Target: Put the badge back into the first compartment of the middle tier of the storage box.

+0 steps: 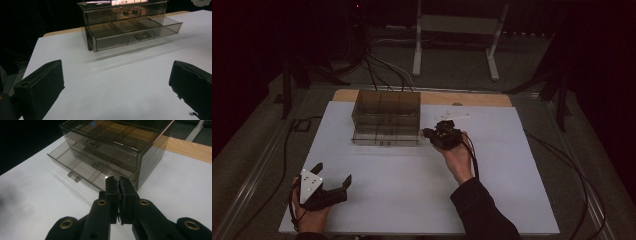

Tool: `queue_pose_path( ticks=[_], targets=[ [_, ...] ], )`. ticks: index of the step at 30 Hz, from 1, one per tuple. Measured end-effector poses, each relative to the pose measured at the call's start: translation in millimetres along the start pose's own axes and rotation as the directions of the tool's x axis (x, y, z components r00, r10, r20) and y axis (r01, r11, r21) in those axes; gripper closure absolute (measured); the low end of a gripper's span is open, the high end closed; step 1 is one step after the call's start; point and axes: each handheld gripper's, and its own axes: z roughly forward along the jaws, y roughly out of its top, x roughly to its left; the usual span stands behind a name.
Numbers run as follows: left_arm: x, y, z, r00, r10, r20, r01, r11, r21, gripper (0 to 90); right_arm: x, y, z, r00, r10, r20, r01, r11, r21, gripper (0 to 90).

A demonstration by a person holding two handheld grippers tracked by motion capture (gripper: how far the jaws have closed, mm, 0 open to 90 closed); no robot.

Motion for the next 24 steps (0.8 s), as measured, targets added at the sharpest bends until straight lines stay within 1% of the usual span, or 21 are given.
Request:
queue_pose_path(
  ticks=[11, 24],
  targets=[
    [0.3, -0.1, 0.1, 1.0000, -0.001, 0.001, 0.001, 1.0000, -0.001, 0.6, 10.7, 10.3, 7.8, 0.9998, -0.019, -0.004, 0.019, 1.000, -0.008, 87.7],
    [0.1, -0.2, 0.6, 1.0000, 0.000, 0.001, 0.000, 1.0000, 0.000, 0.6, 12.7, 15.9, 13.4, 0.9999, -0.010, -0.005, 0.010, 1.000, -0.021, 87.7]
  ],
)
